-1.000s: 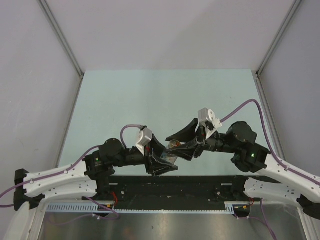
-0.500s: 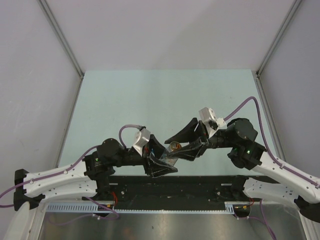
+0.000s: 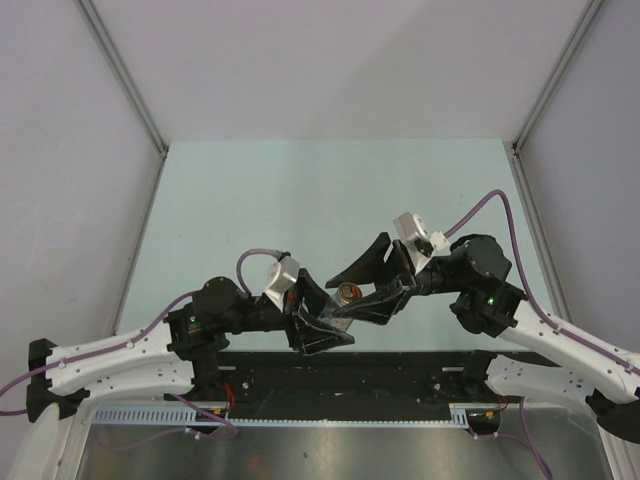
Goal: Sort the pills into containers
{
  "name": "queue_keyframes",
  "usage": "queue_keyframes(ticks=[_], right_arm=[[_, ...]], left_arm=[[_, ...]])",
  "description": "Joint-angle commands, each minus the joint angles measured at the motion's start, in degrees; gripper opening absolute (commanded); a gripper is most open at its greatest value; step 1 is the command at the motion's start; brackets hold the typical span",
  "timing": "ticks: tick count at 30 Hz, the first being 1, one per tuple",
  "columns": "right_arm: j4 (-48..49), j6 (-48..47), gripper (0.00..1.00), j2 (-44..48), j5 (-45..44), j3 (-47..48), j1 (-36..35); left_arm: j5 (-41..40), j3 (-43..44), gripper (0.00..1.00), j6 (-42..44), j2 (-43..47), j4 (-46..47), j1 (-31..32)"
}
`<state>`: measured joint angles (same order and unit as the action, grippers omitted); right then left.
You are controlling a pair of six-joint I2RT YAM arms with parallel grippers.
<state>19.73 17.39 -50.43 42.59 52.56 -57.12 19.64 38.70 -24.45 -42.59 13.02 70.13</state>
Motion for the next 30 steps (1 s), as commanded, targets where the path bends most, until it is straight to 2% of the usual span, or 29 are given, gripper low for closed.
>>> queue_keyframes(ticks=[1, 6, 9, 16, 21, 22, 30], right_arm=[[5.06, 3.44, 0.58, 0.16, 3.64, 1.23, -0.71], [5.41, 3.88, 0.64, -0.45, 2.85, 1.23, -0.71], [5.50, 3.71, 0.71, -0.37, 1.89, 1.23, -0.80], [2.25, 1.51, 0.82, 1.04, -6.18, 1.23, -0.80], [0.49, 0.45, 0.84, 2.27, -12.60, 1.15, -0.71], [0.40, 0.37, 0.84, 2.27, -16.01, 1.23, -0.71], [2.60, 1.42, 0.86, 2.62, -28.34, 1.23, -0.45]], left_arm=[[-5.40, -0.29, 0.00, -2.10, -0.65, -1.68, -1.05], [-5.40, 0.15, 0.00, -1.92, -1.09, -1.68, -1.05], [-5.40, 0.15, 0.00, -1.83, -1.09, -1.68, -1.05], [-5.49, -0.03, 0.00, -1.92, -1.09, -1.68, -1.05], [-5.40, -0.02, 0.00, -1.83, -1.18, -1.68, -0.96], [-5.40, -0.03, 0.00, -1.75, -1.27, -1.68, -0.96], [-5.58, -0.20, 0.00, -1.83, -0.74, -1.59, -0.96]])
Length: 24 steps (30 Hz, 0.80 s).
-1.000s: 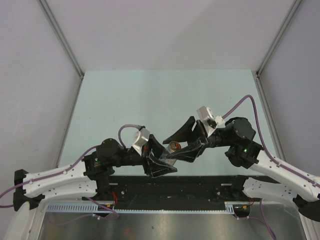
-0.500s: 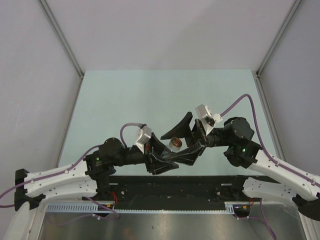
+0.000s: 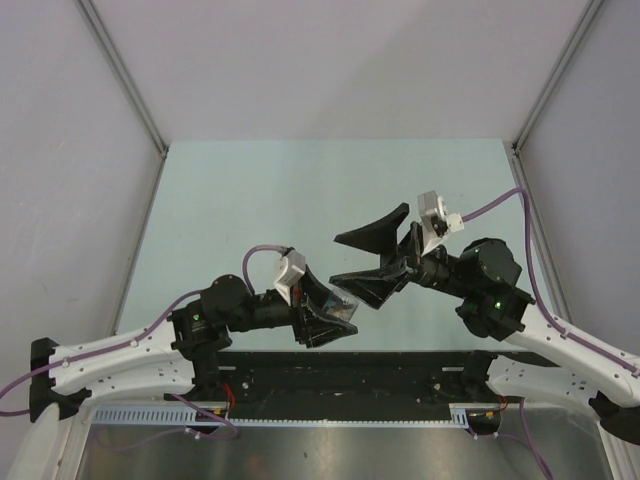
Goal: Sort the pills into containers
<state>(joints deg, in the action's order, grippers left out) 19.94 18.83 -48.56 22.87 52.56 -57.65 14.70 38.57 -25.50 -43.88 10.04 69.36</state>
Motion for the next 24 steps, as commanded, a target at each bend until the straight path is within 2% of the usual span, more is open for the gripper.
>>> queue_keyframes(ticks=[1, 5, 6, 7, 9, 11, 14, 15, 18, 24], right_arm=[[2.29, 0.33, 0.86, 0.92, -11.33, 1.23, -0.01], [-0.60, 4.62, 0.81, 3.19, -21.44, 1.41, -0.01], [-4.70, 7.68, 0.74, 3.46, -26.51, 2.02, -0.10], [-7.61, 8.58, 0.72, 3.73, -28.04, 2.98, -0.10], [-15.67, 11.30, 0.68, 3.38, -32.51, 6.15, -1.14], [-19.57, 13.07, 0.67, 3.38, -36.83, 7.38, -3.07], [-27.66, 15.80, 0.67, 2.59, -48.42, 10.10, -10.71], [-30.99, 17.02, 0.66, 1.63, -55.15, 11.85, -15.52], [-37.05, 18.87, 0.66, -2.05, -67.03, 14.76, -22.05], [-42.00, 18.88, 0.67, -9.01, -82.78, 21.00, -33.75]], left_arm=[[-0.72, -0.16, 0.00, -0.70, 0.81, 1.38, -0.28], [-1.78, -0.77, 0.00, -0.70, 1.69, 1.29, -0.28], [-1.95, -0.86, 0.00, -0.78, 1.78, 1.29, -0.19], [-2.56, -0.95, 0.00, -0.78, 2.04, 1.29, -0.28], [-2.92, -1.21, 0.00, -0.70, 2.22, 1.29, -0.19], [-3.45, -1.39, 0.00, -0.78, 2.13, 1.38, -0.28], [-4.24, -1.39, 0.00, -0.78, 1.87, 1.29, -0.28], [-4.41, -1.30, 0.00, -0.78, 1.69, 1.29, -0.19], [-4.94, -1.04, 0.00, -0.70, 1.17, 1.29, -0.19], [-5.12, -0.60, 0.00, -0.61, 0.46, 1.29, -0.19]])
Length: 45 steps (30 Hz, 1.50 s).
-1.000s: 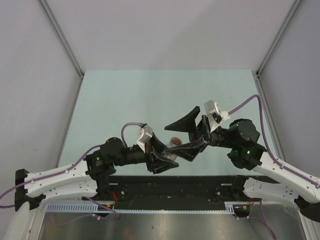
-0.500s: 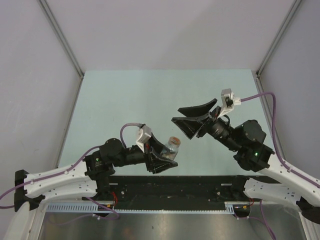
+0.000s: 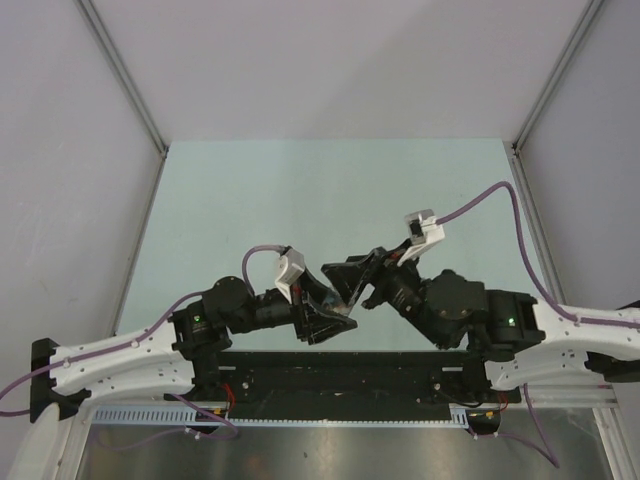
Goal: Sort the pills into containers
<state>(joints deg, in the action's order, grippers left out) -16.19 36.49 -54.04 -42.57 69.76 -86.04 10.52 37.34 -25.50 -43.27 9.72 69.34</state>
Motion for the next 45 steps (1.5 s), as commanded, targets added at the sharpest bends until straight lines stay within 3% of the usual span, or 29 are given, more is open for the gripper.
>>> queue_keyframes(ticks=[1, 6, 15, 25, 32, 37, 40, 45], right_arm=[[-5.96, 0.87, 0.67, -5.09, -18.68, 4.24, -6.32], [-6.67, -1.42, 0.66, -7.92, -26.50, 5.83, -9.58], [-8.33, 1.12, 0.67, -7.40, -26.60, 5.74, -9.76], [-12.55, 7.80, 0.67, -6.34, -20.98, 5.74, -7.21], [-13.17, 8.77, 0.56, -6.25, -18.26, 5.57, -6.42], [-13.35, 8.95, 0.55, -6.34, -17.46, 5.57, -6.42], [-13.61, 9.04, 0.46, -6.34, -17.03, 5.48, -6.33], [-12.56, 5.36, 0.22, -5.20, -16.06, 4.87, -6.42]], left_arm=[[-0.94, 0.63, 0.00, -0.61, -0.15, 1.62, -0.26], [-0.94, 0.71, 0.00, -0.61, 0.11, 1.53, -0.17], [-0.86, 0.19, 0.00, -0.78, 0.38, 1.53, -0.17], [-0.94, 0.36, 0.00, -0.87, 0.46, 1.53, -0.26], [-0.86, 0.36, 0.00, -0.96, 0.55, 1.53, -0.17], [-0.94, 0.27, 0.01, -0.96, 0.73, 1.53, -0.26], [-1.12, 0.19, 0.00, -1.05, 0.99, 1.53, -0.26], [-0.77, 0.27, 0.00, -1.05, 0.90, 1.53, -0.17]])
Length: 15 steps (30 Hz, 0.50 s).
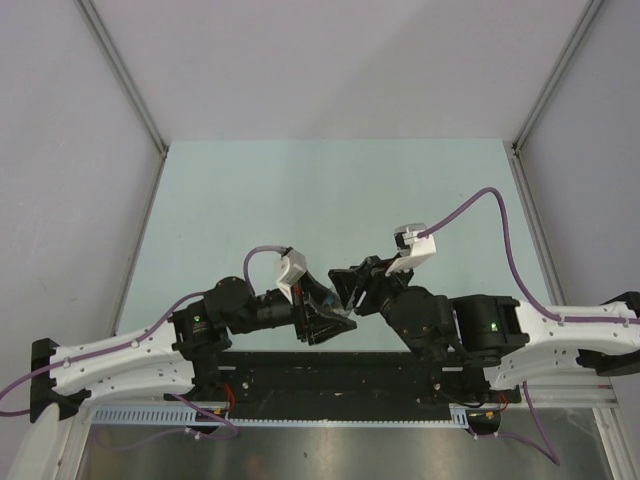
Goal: Sort the pills into containers
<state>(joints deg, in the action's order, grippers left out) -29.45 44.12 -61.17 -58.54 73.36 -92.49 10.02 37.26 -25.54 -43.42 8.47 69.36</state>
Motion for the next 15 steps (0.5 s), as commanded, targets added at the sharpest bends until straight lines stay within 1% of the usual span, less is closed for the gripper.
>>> queue_keyframes(ticks=[1, 2, 3, 4, 6, 7, 8, 9, 10, 11, 12, 13, 15], right_arm=[[2.45, -3.50, 0.20, 2.28, 0.27, 0.30, 0.20], [3.86, -6.65, 0.14, 2.89, 1.75, -0.49, 0.12], [5.62, -8.24, 0.11, 3.77, 2.55, -1.46, 0.20], [10.07, -10.26, 0.10, 5.78, 3.51, -2.95, 0.20], [16.41, -17.28, 0.06, 8.94, 8.95, -8.74, 0.90], [23.49, -19.66, 0.05, 12.44, 11.76, -11.11, 1.51], [27.13, -21.69, 0.06, 14.22, 18.66, -16.27, 3.09], [31.26, -25.01, 0.06, 15.89, 22.56, -18.67, 4.32], [36.95, -26.00, 0.05, 17.73, 29.47, -20.70, 5.55], [39.27, -26.62, 0.04, 20.36, 33.02, -22.89, 6.87], [40.95, -27.59, 0.03, 21.60, 36.27, -25.61, 10.19], [42.88, -28.03, 0.02, 22.40, 42.75, -26.60, 11.87], [43.60, -28.47, 0.01, 23.72, 48.58, -27.48, 16.96]], left_arm=[[-0.09, 0.36, 0.00, -1.00, 1.06, 2.87, -0.19], [0.00, 0.45, 0.00, -0.92, 0.97, 2.78, -0.19], [0.17, 0.45, 0.00, -0.83, 0.97, 2.78, -0.19], [0.35, 0.45, 0.00, -0.83, 1.14, 2.78, -0.19], [0.52, 0.54, 0.01, -0.74, 1.14, 2.87, -0.19], [0.61, 0.54, 0.00, -0.83, 1.14, 2.87, -0.28], [0.70, 0.62, 0.01, -0.74, 1.14, 2.87, -0.28], [1.05, 0.71, 0.00, -0.74, 1.14, 2.96, -0.28], [1.23, 0.71, 0.00, -0.74, 1.14, 2.96, -0.19], [1.40, 0.71, 0.00, -0.74, 1.23, 3.04, -0.28], [1.67, 0.71, 0.00, -0.74, 1.23, 3.04, -0.28], [1.76, 0.71, 0.00, -0.83, 1.23, 3.13, -0.19], [2.11, 0.80, 0.00, -0.74, 1.14, 3.22, -0.19]])
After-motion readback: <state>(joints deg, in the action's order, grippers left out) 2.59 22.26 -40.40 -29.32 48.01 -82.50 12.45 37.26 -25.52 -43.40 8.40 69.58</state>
